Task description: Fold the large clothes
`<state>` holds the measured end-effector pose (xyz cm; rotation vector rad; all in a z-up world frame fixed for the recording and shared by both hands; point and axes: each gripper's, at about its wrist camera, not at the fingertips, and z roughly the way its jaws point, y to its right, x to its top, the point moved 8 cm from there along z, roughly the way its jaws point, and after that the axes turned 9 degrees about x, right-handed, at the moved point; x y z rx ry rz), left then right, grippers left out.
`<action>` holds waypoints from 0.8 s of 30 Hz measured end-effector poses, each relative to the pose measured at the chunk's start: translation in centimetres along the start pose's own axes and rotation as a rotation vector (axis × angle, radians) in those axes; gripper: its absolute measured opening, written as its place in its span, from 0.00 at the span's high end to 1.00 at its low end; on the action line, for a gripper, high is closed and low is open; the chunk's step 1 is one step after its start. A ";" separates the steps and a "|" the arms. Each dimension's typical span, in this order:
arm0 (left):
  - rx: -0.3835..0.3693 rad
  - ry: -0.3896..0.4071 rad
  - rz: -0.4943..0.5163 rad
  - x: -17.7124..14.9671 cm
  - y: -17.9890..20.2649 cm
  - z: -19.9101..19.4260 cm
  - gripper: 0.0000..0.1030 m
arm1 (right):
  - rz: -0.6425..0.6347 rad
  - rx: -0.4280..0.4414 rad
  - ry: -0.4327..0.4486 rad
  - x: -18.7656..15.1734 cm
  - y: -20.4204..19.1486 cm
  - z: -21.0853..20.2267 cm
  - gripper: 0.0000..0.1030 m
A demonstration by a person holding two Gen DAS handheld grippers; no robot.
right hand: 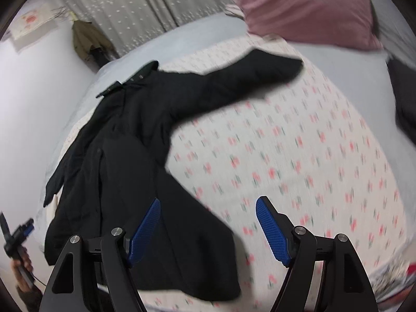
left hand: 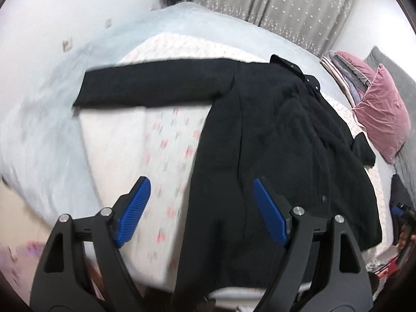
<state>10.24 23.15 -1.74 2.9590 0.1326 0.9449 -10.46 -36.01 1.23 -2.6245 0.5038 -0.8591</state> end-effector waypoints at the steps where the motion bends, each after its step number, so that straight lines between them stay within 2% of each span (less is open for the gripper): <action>1: 0.007 0.006 0.027 1.6 0.9 0.5 0.21 | -0.027 -0.008 0.004 1.1 -0.9 0.2 0.25; 7: 0.036 0.054 0.204 10.6 7.1 4.7 0.21 | -0.213 -0.009 0.010 9.4 -7.6 4.6 0.25; 9: 0.056 0.073 0.264 13.8 9.0 7.1 0.21 | -0.269 0.008 0.004 12.4 -9.9 7.1 0.25; 13: 0.087 0.086 0.392 19.6 12.9 14.4 0.21 | -0.366 0.023 -0.010 18.1 -12.8 13.3 0.25; 18: 0.094 0.039 0.499 24.2 16.8 24.1 0.21 | -0.387 0.010 -0.053 24.2 -13.2 23.7 0.25; 20: 0.069 0.033 0.499 25.0 17.8 26.6 0.21 | -0.392 0.013 -0.076 26.4 -13.0 28.5 0.25; 22: 0.010 0.018 0.507 25.8 19.4 29.6 0.21 | -0.400 0.011 -0.089 27.7 -12.6 32.0 0.25; 24: -0.028 0.053 0.549 26.4 20.9 31.3 0.21 | -0.436 0.014 -0.068 29.2 -12.4 35.7 0.25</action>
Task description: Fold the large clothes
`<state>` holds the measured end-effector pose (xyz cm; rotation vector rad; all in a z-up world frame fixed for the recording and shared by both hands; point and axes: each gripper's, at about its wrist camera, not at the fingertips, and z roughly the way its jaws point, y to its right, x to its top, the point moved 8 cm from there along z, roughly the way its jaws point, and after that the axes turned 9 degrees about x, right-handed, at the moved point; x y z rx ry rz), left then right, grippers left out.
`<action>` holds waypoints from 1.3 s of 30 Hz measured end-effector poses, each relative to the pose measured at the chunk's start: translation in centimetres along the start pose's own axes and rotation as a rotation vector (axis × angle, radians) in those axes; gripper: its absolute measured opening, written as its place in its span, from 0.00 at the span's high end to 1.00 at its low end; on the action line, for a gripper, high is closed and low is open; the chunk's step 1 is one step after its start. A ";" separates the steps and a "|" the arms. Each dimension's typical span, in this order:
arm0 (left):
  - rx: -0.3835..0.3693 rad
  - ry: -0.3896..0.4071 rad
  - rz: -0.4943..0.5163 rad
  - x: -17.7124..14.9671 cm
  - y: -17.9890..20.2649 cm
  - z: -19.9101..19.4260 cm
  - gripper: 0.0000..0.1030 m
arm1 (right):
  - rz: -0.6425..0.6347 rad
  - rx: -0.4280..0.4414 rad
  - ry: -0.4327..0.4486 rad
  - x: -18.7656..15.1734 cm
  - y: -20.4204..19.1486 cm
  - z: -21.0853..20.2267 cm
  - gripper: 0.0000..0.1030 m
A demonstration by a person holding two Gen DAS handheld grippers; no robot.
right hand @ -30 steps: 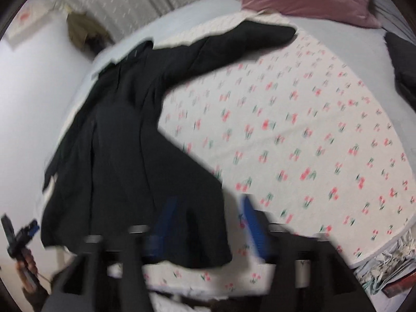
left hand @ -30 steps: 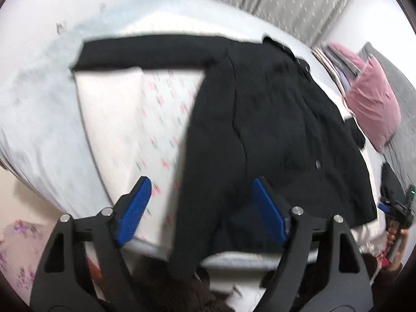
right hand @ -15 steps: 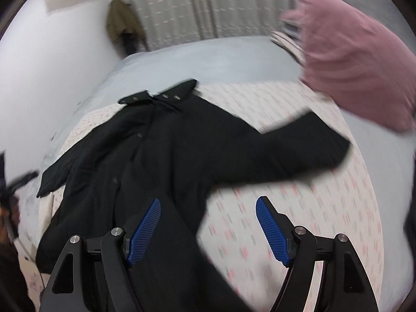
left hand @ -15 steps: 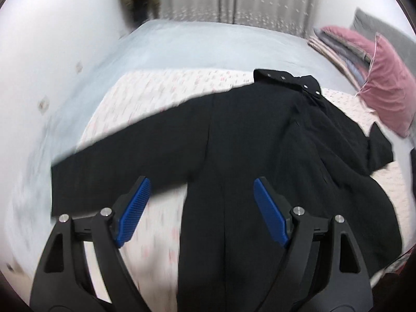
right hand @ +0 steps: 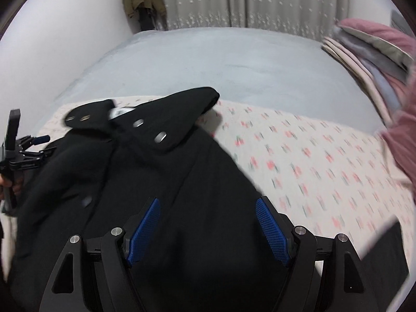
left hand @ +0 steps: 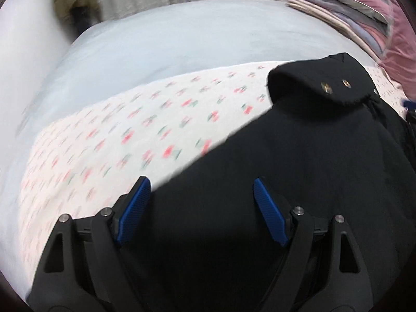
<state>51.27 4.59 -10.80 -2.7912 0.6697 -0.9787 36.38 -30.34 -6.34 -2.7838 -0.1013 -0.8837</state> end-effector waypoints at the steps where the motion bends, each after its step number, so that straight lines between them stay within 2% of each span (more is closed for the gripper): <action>1: 0.001 0.017 0.007 0.4 0.2 0.6 0.21 | -0.017 -0.009 0.009 0.8 0.5 1.8 0.25; 4: -0.074 -0.012 -0.032 1.1 0.7 2.2 0.21 | 0.011 0.029 0.047 2.8 1.6 5.7 0.25; 6: -0.204 -0.061 -0.116 0.7 1.4 2.8 0.22 | 0.073 0.115 0.058 3.3 1.9 7.6 0.26; 7: -0.219 -0.047 -0.121 0.6 1.8 2.5 0.22 | 0.110 0.173 0.062 3.2 1.7 8.6 0.28; 8: -0.238 -0.037 -0.101 0.4 2.4 2.1 0.26 | 0.126 0.195 0.046 2.7 1.5 9.5 0.31; 9: -0.261 -0.032 -0.074 -0.1 3.2 1.4 0.28 | 0.106 0.177 0.048 2.4 1.2 9.8 0.35; 10: -0.258 -0.030 -0.056 -0.3 3.6 1.1 0.32 | 0.085 0.174 0.058 2.3 0.9 9.7 0.52; 11: -0.260 -0.029 -0.042 -0.6 4.1 0.7 0.37 | 0.088 0.191 0.055 2.2 0.7 9.4 0.62; 12: -0.256 -0.031 -0.029 -1.0 4.4 0.3 0.40 | 0.093 0.180 0.053 2.0 0.8 9.2 0.78; 13: -0.244 -0.032 -0.024 -1.5 4.8 -0.3 0.49 | 0.091 0.172 0.052 1.8 0.7 8.8 0.88; 14: -0.239 -0.031 -0.023 -1.8 5.1 -0.6 0.63 | 0.080 0.157 0.056 1.5 0.3 8.3 0.90; 16: -0.235 -0.039 -0.088 -2.6 5.2 -1.7 0.81 | 0.047 0.119 0.067 1.0 -0.7 7.3 0.93; 18: -0.180 -0.023 -0.122 -3.2 5.4 -2.5 0.85 | -0.012 0.048 0.088 0.4 -2.2 6.0 0.94; 19: -0.125 0.010 -0.113 -3.5 5.8 -3.5 0.86 | -0.055 -0.013 0.110 0.1 -3.1 5.2 0.94; 20: -0.060 0.050 -0.111 -3.6 5.6 -4.3 0.87 | -0.094 -0.060 0.131 0.0 -3.9 4.5 0.94; 22: 0.069 0.180 -0.114 -2.8 4.8 -6.9 0.87 | -0.170 -0.187 0.205 0.0 -5.2 2.7 0.94; 23: 0.159 0.298 -0.135 -1.8 3.8 -9.1 0.87 | -0.230 -0.272 0.270 0.5 -6.0 1.5 0.94; 25: 0.238 0.465 -0.222 -0.1 1.7 -12.3 0.87 | -0.318 -0.397 0.397 1.9 -7.1 -0.3 0.94; 27: 0.293 0.571 -0.261 0.9 0.6 -13.6 0.86 | -0.300 -0.415 0.499 3.3 -7.6 -1.6 0.94; 28: 0.336 0.582 -0.225 1.2 0.8 -13.0 0.83 | -0.302 -0.435 0.541 4.0 -7.8 -1.6 0.94; 29: 0.374 0.557 -0.185 1.5 1.0 -11.5 0.73 | -0.320 -0.478 0.569 4.6 -7.9 -1.2 0.92; 30: 0.392 0.427 -0.136 1.5 1.2 -7.6 0.68 | -0.344 -0.536 0.540 5.1 -7.6 0.5 0.86; 31: 0.376 0.297 -0.113 0.9 1.3 -4.2 0.66 | -0.345 -0.553 0.432 5.2 -6.7 3.2 0.76; 32: 0.361 0.182 -0.105 0.1 1.3 -1.5 0.66 | -0.312 -0.524 0.253 4.7 -5.1 7.2 0.73; 33: 0.349 0.096 -0.098 -0.4 1.3 0.0 0.64 | -0.274 -0.508 0.135 3.9 -3.8 9.2 0.72; 34: 0.324 0.071 -0.109 -0.5 1.1 0.4 0.63 | -0.222 -0.477 0.037 3.1 -2.6 10.8 0.72; 35: 0.318 0.097 -0.133 -0.3 0.7 -0.5 0.56 | -0.187 -0.431 0.061 3.2 -2.4 10.3 0.72; 36: 0.306 0.121 -0.177 -0.1 0.0 -1.9 0.48 | -0.160 -0.411 0.085 3.5 -2.1 9.5 0.65; 37: 0.275 0.128 -0.206 0.0 -0.3 -2.9 0.32 | -0.114 -0.374 0.109 3.7 -1.9 8.3 0.51; 38: 0.211 0.145 -0.239 0.0 -0.5 -4.3 0.25 | -0.076 -0.315 0.124 3.7 -1.9 7.2 0.45; 39: 0.156 0.163 -0.255 -0.1 -0.3 -5.5 0.25 | -0.055 -0.269 0.139 3.6 -2.1 6.1 0.39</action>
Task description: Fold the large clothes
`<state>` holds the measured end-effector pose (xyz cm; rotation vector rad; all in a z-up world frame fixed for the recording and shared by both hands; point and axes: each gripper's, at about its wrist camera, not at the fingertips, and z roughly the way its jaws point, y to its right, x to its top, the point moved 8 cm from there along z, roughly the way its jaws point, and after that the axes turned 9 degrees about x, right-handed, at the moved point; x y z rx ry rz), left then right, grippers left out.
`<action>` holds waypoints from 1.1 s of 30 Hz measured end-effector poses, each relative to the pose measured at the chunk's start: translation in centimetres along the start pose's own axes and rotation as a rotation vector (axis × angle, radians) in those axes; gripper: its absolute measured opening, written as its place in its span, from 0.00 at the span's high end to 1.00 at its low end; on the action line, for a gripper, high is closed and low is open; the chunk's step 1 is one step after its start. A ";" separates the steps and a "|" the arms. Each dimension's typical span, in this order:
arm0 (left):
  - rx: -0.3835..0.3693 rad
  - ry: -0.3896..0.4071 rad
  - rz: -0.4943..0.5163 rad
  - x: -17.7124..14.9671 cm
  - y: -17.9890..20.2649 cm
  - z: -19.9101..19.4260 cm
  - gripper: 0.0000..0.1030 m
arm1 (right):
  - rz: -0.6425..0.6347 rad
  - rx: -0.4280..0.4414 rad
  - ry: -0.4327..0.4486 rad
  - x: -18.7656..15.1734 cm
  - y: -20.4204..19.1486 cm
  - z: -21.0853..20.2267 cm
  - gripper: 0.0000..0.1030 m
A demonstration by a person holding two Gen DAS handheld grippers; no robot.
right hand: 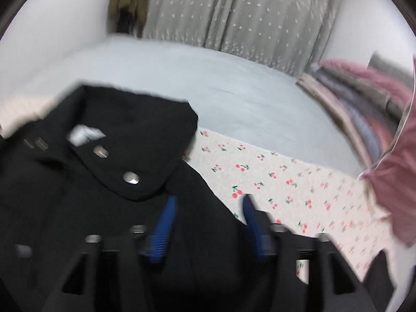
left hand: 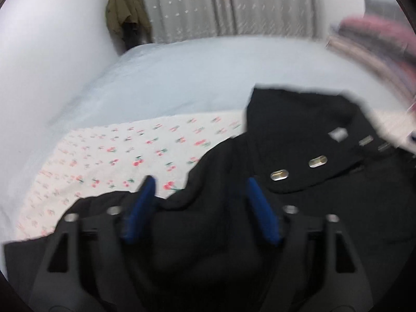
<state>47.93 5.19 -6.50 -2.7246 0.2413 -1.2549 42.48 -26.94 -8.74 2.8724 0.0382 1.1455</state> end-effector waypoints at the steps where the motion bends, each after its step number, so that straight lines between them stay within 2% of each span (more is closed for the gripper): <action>1: -0.031 -0.004 -0.001 0.1 0.0 -0.8 0.25 | 0.028 0.062 0.009 -0.1 -0.1 -1.2 0.35; 3: -0.054 -0.029 0.036 -0.3 1.0 -1.4 0.24 | 0.057 0.150 -0.025 -1.1 -0.8 -2.5 0.32; 5: -0.025 -0.093 0.088 -2.0 0.8 -1.0 0.24 | 0.075 0.228 -0.103 -3.3 -1.4 -2.1 0.32; 6: 0.007 -0.134 0.097 -3.6 -0.5 -1.0 0.24 | 0.075 0.227 -0.138 -4.3 -1.9 -2.0 0.31; 7: 0.022 -0.157 0.084 -4.2 -0.9 -1.0 0.24 | 0.075 0.183 -0.202 -6.0 -1.5 -1.1 0.31; 8: 0.017 -0.163 0.056 -4.6 -1.3 -1.3 0.24 | 0.089 0.152 -0.218 -7.0 -0.7 -1.0 0.31; 12: -0.008 -0.154 -0.066 -5.2 -6.9 -6.4 0.24 | 0.136 0.101 -0.187 -6.9 0.6 -4.4 0.31; 15: 0.045 -0.133 -0.101 -6.3 -11.7 -10.1 0.16 | 0.129 0.143 -0.115 -6.6 -0.2 -9.9 0.30; 20: 0.104 -0.157 -0.243 -9.7 -20.0 -14.2 0.15 | 0.097 0.171 -0.050 -7.4 -1.4 -19.0 0.24; 25: 0.154 -0.233 -0.392 -14.5 -27.8 -15.2 0.15 | 0.112 0.201 -0.014 -9.4 -1.3 -25.0 0.23; 27: 0.177 -0.289 -0.467 -17.4 -30.5 -15.3 0.15 | 0.129 0.205 0.009 -10.8 -0.8 -26.7 0.23; 30: 0.168 -0.362 -0.575 -21.4 -32.6 -14.3 0.15 | 0.155 0.203 0.024 -13.1 0.0 -28.1 0.23; 33: 0.160 -0.369 -0.602 -23.7 -33.9 -13.2 0.15 | 0.171 0.192 -0.001 -14.9 0.5 -27.8 0.22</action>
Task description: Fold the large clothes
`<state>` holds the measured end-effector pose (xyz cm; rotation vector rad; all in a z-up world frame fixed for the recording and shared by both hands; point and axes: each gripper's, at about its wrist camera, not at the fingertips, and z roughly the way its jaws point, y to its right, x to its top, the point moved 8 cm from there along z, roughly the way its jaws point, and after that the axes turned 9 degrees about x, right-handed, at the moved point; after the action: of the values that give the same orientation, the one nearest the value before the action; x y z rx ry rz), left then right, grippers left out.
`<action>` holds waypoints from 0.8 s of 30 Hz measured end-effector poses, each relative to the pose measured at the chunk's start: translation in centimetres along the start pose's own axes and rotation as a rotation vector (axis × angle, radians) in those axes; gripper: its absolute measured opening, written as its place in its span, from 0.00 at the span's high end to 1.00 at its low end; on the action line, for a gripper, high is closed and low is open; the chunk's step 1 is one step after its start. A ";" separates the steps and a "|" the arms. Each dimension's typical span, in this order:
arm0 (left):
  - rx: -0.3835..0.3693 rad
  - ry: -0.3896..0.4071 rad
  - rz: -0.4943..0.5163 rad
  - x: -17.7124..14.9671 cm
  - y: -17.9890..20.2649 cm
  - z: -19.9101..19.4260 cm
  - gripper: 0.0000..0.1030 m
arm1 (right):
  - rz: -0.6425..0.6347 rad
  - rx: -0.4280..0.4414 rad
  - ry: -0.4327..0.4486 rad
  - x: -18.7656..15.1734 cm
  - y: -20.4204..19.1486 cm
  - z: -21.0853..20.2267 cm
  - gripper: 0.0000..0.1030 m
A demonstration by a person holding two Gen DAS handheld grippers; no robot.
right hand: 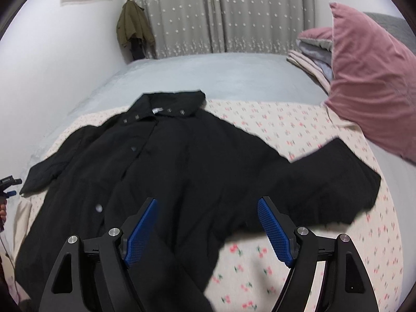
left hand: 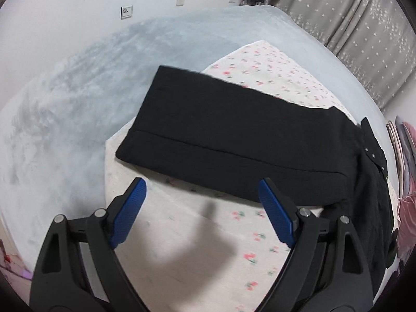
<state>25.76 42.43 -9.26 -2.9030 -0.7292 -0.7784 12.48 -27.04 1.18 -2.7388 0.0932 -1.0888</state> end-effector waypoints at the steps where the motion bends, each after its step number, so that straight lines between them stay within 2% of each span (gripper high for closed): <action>1: 0.001 0.005 -0.011 0.1 -0.3 0.7 0.15 | 0.001 -0.005 -0.015 -0.2 0.1 0.6 0.22; 3: -0.017 -0.011 -0.056 0.2 -0.9 2.3 0.15 | 0.009 -0.016 -0.035 -0.5 0.4 1.2 0.22; 5: -0.060 -0.077 -0.141 -0.1 -1.4 4.2 0.15 | 0.034 -0.007 -0.035 -0.8 0.4 1.2 0.22; 6: -0.078 -0.085 -0.191 -0.1 -1.7 4.7 0.16 | 0.040 -0.002 -0.038 -0.8 0.4 1.4 0.22; 7: -0.089 -0.052 -0.231 0.4 -1.9 4.6 0.19 | 0.045 0.002 -0.041 -0.9 0.4 1.5 0.22; 8: -0.102 -0.018 -0.257 0.9 -1.9 4.4 0.34 | 0.045 0.004 -0.042 -1.0 0.3 1.7 0.22; 9: -0.116 0.009 -0.288 1.5 -1.9 4.4 0.44 | 0.044 0.003 -0.043 -1.1 0.3 1.9 0.22; 10: -0.118 0.029 -0.327 2.1 -2.0 4.4 0.62 | 0.041 0.000 -0.045 -1.1 0.3 2.2 0.22; 11: -0.115 0.045 -0.355 2.5 -2.2 4.3 0.85 | 0.039 -0.003 -0.050 -1.3 0.2 2.5 0.22; 12: -0.112 0.070 -0.389 3.3 -2.3 4.1 0.89 | 0.039 -0.004 -0.053 -1.4 0.2 2.7 0.22; 13: -0.105 0.094 -0.400 3.9 -2.3 3.5 0.90 | 0.042 -0.006 -0.058 -1.6 0.3 3.0 0.22; 14: -0.085 0.154 -0.398 4.8 -2.3 2.1 0.91 | 0.046 -0.010 -0.066 -1.8 0.4 3.2 0.22; 16: -0.023 0.335 -0.392 6.9 -3.1 -2.1 0.91 | 0.055 -0.026 -0.070 -2.1 1.0 3.3 0.22; 17: -0.010 0.393 -0.403 7.7 -3.7 -3.5 0.91 | 0.059 -0.034 -0.066 -2.1 1.3 3.2 0.22; 18: 0.015 0.413 -0.405 8.4 -4.3 -3.7 0.91 | 0.063 -0.040 -0.062 -2.1 1.6 3.1 0.22; 19: 0.064 0.402 -0.390 9.0 -4.7 -3.0 0.91 | 0.067 -0.047 -0.056 -2.1 2.0 3.0 0.22; 21: 0.176 0.329 -0.344 9.7 -4.9 -0.5 0.90 | 0.079 -0.054 -0.042 -1.9 2.8 2.9 0.22; 22: 0.220 0.239 -0.314 9.5 -4.6 1.6 0.89 | 0.086 -0.057 -0.035 -1.9 3.2 2.9 0.22; 24: 0.254 0.149 -0.287 8.8 -3.9 2.9 0.84 | 0.103 -0.068 -0.025 -1.9 4.1 2.7 0.22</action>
<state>32.08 50.16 -7.82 -2.5175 -1.1502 -0.8439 13.04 -30.41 -2.86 -2.7721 0.2692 -1.0424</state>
